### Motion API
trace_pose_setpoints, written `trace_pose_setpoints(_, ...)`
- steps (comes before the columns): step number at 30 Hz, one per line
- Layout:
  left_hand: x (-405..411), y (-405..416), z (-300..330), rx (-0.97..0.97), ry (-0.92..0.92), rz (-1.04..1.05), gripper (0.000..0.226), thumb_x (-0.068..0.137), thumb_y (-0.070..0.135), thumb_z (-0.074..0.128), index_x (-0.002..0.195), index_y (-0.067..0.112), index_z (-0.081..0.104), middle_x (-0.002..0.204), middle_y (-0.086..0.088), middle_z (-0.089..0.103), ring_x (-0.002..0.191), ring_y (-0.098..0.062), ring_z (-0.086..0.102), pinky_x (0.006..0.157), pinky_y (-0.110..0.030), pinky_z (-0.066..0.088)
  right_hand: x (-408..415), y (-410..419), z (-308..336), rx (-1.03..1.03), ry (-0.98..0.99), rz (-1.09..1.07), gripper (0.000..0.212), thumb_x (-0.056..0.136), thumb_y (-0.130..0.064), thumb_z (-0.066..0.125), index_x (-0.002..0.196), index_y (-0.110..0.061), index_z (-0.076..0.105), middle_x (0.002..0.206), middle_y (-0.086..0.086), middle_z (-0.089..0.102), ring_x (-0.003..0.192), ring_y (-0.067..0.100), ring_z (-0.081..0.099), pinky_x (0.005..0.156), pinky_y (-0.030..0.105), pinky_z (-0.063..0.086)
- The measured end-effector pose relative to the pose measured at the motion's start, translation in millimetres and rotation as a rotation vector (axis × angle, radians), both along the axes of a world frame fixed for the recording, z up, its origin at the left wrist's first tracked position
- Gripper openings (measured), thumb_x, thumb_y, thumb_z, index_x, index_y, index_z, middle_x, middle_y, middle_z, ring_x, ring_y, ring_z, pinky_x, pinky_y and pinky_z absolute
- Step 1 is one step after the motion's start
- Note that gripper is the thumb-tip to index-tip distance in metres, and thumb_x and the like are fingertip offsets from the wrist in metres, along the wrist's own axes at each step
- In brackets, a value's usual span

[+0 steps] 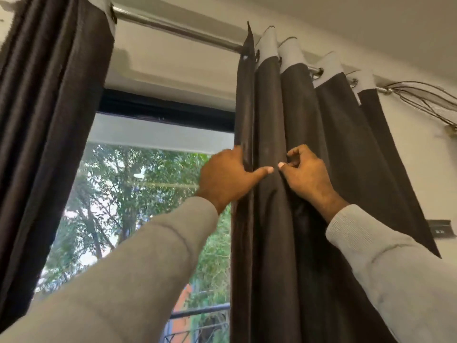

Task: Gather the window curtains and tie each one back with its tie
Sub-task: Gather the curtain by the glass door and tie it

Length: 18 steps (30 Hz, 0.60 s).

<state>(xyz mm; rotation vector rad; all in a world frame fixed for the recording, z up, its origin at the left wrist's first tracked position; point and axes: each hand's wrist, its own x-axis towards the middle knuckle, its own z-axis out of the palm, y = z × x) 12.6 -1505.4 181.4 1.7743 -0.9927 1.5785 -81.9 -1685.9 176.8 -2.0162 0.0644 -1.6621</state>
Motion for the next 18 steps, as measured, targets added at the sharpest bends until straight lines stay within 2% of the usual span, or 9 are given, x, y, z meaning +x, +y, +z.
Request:
trace_pose_setpoints(4, 11.8, -25.2, 17.1, 0.016, -0.056, 0.256, 0.042, 0.095, 0.057, 0.063, 0.113, 0.02, 0.066, 0.1, -0.004, 0.07, 0.092, -0.029, 0.068, 0.075, -0.039, 0.054, 13.5, -18.1, 26.6, 0.096, -0.093, 0.022, 0.031, 0.101, -0.032, 0.07, 0.126, -0.017, 0.062, 0.11, 0.001, 0.068, 0.104, 0.023, 0.067, 0.087, 0.036, 0.055)
trace_pose_setpoints(6, 16.6, -16.0, 26.8, 0.031, -0.01, 0.272, 0.024, 0.092, 0.04, 0.064, 0.104, 0.02, 0.07, 0.096, -0.005, 0.072, 0.087, -0.031, 0.07, 0.078, -0.039, 0.059, 19.3, -26.3, 37.6, 0.128, -0.106, 0.045, 0.034, 0.1, -0.041, 0.071, 0.125, -0.019, 0.062, 0.113, 0.002, 0.068, 0.098, 0.021, 0.067, 0.081, 0.037, 0.057)
trace_pose_setpoints(8, 22.9, 9.4, 41.6, 0.015, 0.116, 0.306, 0.019, 0.085, 0.035, 0.065, 0.09, 0.017, 0.069, 0.085, -0.005, 0.069, 0.079, -0.031, 0.066, 0.078, -0.038, 0.059, 26.8, -33.0, 49.9, 0.13, -0.107, 0.065, 0.047, 0.097, -0.056, 0.069, 0.126, -0.02, 0.061, 0.117, 0.002, 0.068, 0.099, 0.019, 0.066, 0.081, 0.038, 0.057)
trace_pose_setpoints(9, 25.5, 26.7, 50.1, -0.033, 0.221, 0.257, 0.02, 0.08, 0.034, 0.066, 0.086, 0.015, 0.068, 0.082, -0.005, 0.067, 0.077, -0.031, 0.065, 0.075, -0.036, 0.057, 31.7, -36.2, 57.9, 0.124, -0.112, 0.079, 0.057, 0.095, -0.064, 0.067, 0.13, -0.019, 0.06, 0.121, 0.002, 0.067, 0.102, 0.019, 0.065, 0.083, 0.037, 0.055)
trace_pose_setpoints(11, 24.7, 72.2, 59.7, -0.098, 0.52, -0.208, 0.017, 0.067, 0.021, 0.067, 0.081, 0.011, 0.069, 0.081, -0.006, 0.07, 0.074, -0.027, 0.066, 0.066, -0.032, 0.055, 39.3, -38.1, 74.1, 0.125, -0.117, 0.156, 0.078, 0.088, -0.077, 0.064, 0.138, -0.018, 0.058, 0.128, 0.0, 0.063, 0.11, 0.02, 0.061, 0.089, 0.034, 0.049)
trace_pose_setpoints(13, 16.7, 108.5, 64.1, -0.02, 0.7, -0.61, 0.037, 0.047, 0.017, 0.069, 0.083, 0.011, 0.069, 0.079, -0.004, 0.07, 0.066, -0.02, 0.065, 0.058, -0.028, 0.052, 45.1, -35.5, 92.8, 0.147, -0.137, 0.29, 0.088, 0.083, -0.081, 0.066, 0.143, -0.017, 0.057, 0.13, -0.002, 0.06, 0.118, 0.023, 0.06, 0.096, 0.034, 0.048)
trace_pose_setpoints(15, 13.6, 121.6, 68.6, 0.03, 0.612, -0.573, 0.051, 0.041, 0.023, 0.075, 0.091, 0.015, 0.071, 0.079, -0.001, 0.071, 0.066, -0.013, 0.067, 0.062, -0.03, 0.05, 53.4, -27.5, 109.0, 0.116, -0.183, 0.368, 0.073, 0.088, -0.069, 0.071, 0.139, -0.018, 0.062, 0.13, -0.002, 0.065, 0.12, 0.024, 0.063, 0.102, 0.035, 0.05)
trace_pose_setpoints(17, 13.5, 117.8, 75.9, -0.03, 0.506, -0.522, 0.045, 0.056, 0.036, 0.081, 0.096, 0.02, 0.071, 0.089, 0.002, 0.074, 0.078, -0.011, 0.071, 0.071, -0.036, 0.051, 66.2, -14.7, 124.1, 0.061, -0.297, 0.329, 0.042, 0.092, -0.04, 0.069, 0.126, -0.015, 0.069, 0.125, 0.006, 0.072, 0.115, 0.03, 0.068, 0.102, 0.04, 0.055)
trace_pose_setpoints(18, 14.6, 114.0, 78.2, -0.044, 0.497, -0.558, 0.049, 0.061, 0.046, 0.083, 0.103, 0.021, 0.071, 0.098, 0.003, 0.077, 0.089, -0.015, 0.073, 0.076, -0.04, 0.053, 73.0, -3.3, 129.4, 0.026, -0.344, 0.321, 0.037, 0.088, -0.029, 0.064, 0.121, -0.014, 0.072, 0.12, 0.008, 0.074, 0.111, 0.032, 0.069, 0.1, 0.039, 0.056)
